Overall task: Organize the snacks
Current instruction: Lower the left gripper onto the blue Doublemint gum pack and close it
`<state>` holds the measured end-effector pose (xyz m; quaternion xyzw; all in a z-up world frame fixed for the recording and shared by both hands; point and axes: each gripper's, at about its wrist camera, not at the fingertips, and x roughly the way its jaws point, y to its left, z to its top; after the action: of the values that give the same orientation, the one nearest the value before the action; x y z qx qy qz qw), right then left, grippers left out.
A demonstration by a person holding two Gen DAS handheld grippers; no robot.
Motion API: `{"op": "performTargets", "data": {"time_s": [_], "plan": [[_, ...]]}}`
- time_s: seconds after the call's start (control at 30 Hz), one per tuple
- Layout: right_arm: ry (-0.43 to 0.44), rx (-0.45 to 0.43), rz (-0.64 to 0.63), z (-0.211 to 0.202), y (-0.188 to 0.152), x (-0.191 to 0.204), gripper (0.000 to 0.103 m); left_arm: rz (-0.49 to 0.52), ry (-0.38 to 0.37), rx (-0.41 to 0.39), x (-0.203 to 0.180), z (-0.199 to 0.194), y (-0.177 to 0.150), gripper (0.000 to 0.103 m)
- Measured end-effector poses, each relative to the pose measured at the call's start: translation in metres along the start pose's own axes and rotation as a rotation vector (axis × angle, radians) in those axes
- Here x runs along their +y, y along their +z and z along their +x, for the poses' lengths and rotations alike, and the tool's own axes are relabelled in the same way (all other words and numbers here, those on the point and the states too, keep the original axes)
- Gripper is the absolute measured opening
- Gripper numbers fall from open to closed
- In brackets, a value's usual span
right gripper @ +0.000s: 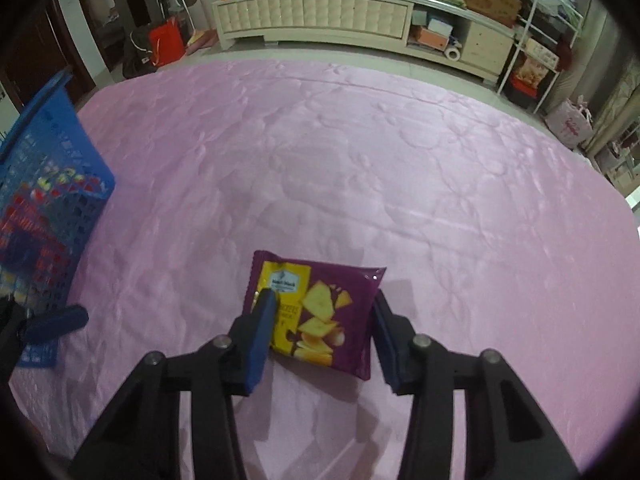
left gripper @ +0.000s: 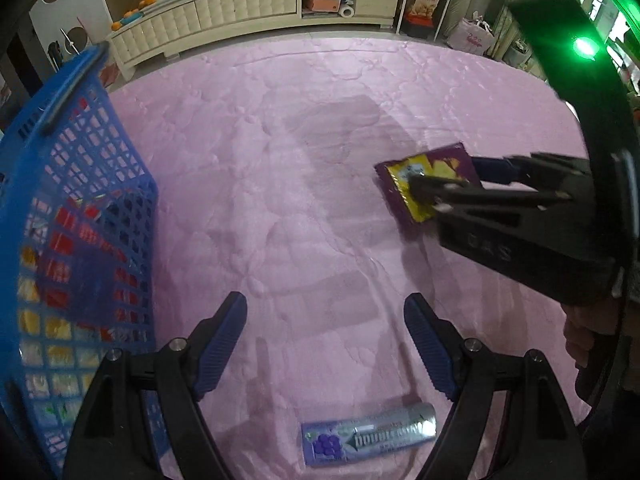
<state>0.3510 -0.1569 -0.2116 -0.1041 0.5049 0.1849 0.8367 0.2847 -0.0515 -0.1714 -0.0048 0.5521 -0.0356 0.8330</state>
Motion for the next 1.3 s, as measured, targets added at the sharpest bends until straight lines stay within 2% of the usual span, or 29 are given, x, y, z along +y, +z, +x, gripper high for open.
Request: {"op": "performTargets", "data": {"time_s": [0.4,0.5,0.63,0.73,0.8,0.97,1.07,1.27,1.3], "plan": [[0.024,-0.076,0.031,-0.061,-0.032,0.000,0.051,0.041,0.004,-0.030,-0.004,-0.050,-0.036,0.079],[0.043,-0.081,0.043,-0.069,-0.044,0.000,0.051,0.102,0.009,-0.023,-0.009,-0.053,-0.041,0.079],[0.072,-0.072,0.062,-0.077,-0.062,-0.001,0.051,0.264,0.031,-0.038,-0.025,-0.065,-0.059,0.079],[0.083,-0.063,0.069,-0.081,-0.078,-0.005,0.051,0.380,0.045,-0.034,-0.038,-0.062,-0.068,0.079],[0.095,-0.054,0.082,-0.082,-0.088,-0.008,0.051,0.410,0.059,-0.009,-0.043,-0.057,-0.070,0.079],[0.139,-0.035,0.092,-0.082,-0.106,-0.006,0.051,0.481,0.021,0.041,-0.055,-0.047,-0.071,0.079],[0.153,-0.036,0.083,-0.083,-0.113,-0.003,0.051,0.554,0.082,0.090,-0.060,-0.029,-0.070,0.079],[0.168,-0.035,0.063,-0.080,-0.118,-0.004,0.051,0.576,0.107,0.143,-0.062,-0.002,-0.063,0.079],[0.169,-0.035,0.065,-0.079,-0.118,-0.004,0.051,0.570,0.107,0.145,-0.062,0.000,-0.062,0.082]]}}
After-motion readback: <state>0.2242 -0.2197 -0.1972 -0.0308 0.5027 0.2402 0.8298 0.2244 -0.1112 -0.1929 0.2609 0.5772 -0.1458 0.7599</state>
